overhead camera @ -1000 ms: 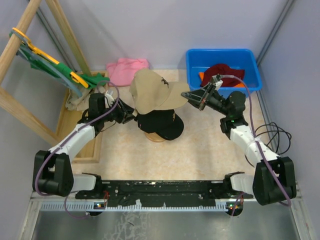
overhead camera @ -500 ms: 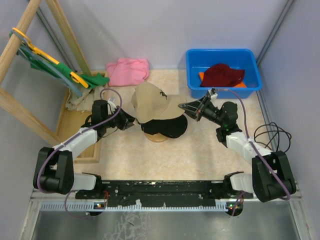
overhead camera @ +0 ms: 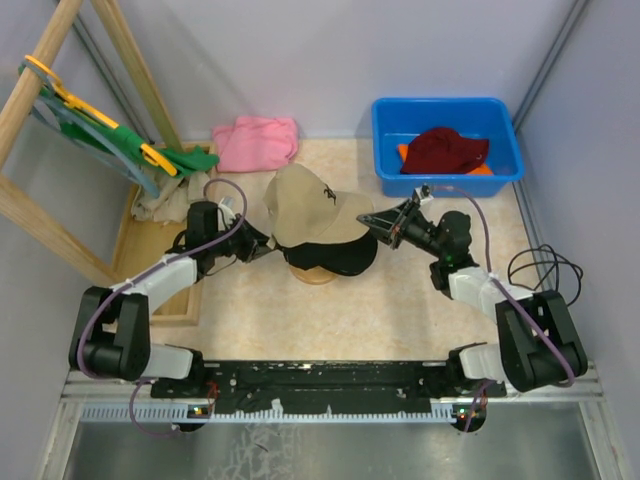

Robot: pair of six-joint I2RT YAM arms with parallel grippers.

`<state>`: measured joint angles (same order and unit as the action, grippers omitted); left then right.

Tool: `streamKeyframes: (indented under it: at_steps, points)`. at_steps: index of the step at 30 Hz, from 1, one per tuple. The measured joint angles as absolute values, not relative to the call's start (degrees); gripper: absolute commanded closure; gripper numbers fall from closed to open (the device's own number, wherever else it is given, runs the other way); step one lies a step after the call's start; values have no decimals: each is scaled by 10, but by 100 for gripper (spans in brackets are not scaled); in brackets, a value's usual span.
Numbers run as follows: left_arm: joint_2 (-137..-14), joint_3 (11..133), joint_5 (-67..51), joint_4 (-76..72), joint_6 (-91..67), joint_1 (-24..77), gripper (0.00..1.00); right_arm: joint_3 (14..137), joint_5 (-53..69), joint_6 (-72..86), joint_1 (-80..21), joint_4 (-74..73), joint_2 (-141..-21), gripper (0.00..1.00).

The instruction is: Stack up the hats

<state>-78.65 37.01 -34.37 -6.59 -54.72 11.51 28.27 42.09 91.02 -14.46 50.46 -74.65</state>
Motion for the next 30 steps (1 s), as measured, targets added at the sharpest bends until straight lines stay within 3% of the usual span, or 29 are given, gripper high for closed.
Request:
streamKeyframes:
  at_steps: [18, 30]
  points:
    - [-819, 370, -350, -84, -540, 115, 100, 211, 455, 882, -89, 520, -754, 100]
    - [-829, 370, -351, -90, -542, 115, 100, 210, 465, 759, -92, 418, -740, 100]
